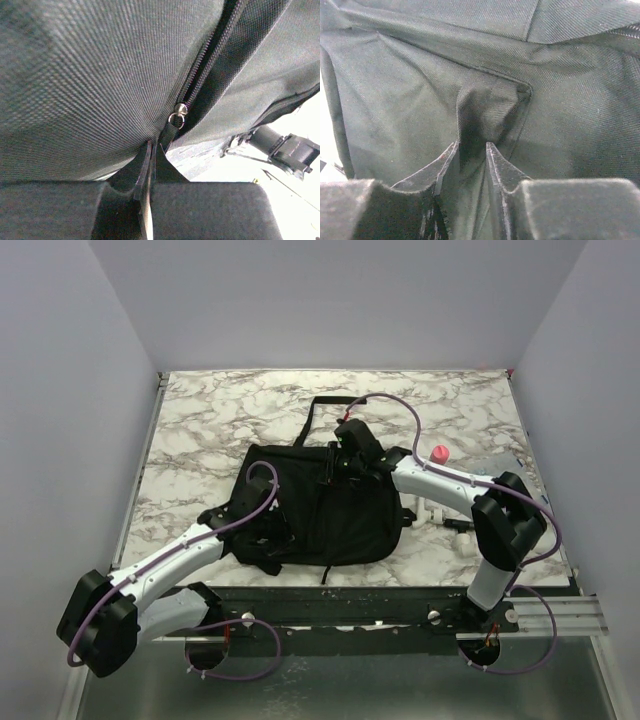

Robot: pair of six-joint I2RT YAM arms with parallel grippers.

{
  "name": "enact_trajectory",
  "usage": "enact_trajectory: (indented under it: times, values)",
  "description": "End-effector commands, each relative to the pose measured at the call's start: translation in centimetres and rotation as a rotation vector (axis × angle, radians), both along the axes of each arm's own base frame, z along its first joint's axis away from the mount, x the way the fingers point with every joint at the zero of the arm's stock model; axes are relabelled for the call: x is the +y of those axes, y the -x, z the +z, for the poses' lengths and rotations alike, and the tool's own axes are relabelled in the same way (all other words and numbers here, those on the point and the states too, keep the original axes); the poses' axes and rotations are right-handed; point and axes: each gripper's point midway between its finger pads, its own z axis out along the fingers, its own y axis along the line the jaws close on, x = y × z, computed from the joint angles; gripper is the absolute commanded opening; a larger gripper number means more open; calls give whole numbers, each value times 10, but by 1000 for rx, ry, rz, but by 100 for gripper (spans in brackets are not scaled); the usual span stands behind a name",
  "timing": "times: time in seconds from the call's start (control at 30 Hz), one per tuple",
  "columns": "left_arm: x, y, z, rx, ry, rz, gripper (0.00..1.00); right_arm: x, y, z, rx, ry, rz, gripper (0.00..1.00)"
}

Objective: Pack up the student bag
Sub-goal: Unzip the student bag at the center of the board.

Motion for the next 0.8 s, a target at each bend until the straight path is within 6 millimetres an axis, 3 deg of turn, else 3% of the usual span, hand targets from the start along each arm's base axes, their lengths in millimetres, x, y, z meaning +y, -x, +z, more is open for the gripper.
enact_trajectory:
  times: [0.0,0.07,0.17,0.27,0.33,0.47,0.63,0.77]
  values:
    - [-10,21,0,41,71,-103,0,-9,26,-11,76,103,48,43]
    - [-15,22,-1,54,95,-123,0,-8,40,-17,87,107,59,54]
    - [-17,23,-4,48,106,-138,0,-10,53,-17,96,86,49,55]
    - [-15,20,0,-3,109,-146,17,-17,60,-24,95,87,50,54]
    - [-12,20,5,-41,114,-150,31,-21,63,-27,88,95,62,47]
    - [-3,16,14,-117,81,-148,49,-26,67,-19,56,65,62,32]
    - [2,2,35,-228,47,-162,62,-30,72,-16,38,48,73,3]
    - [-3,-24,58,-297,-9,-163,64,-26,79,-17,49,-6,91,0]
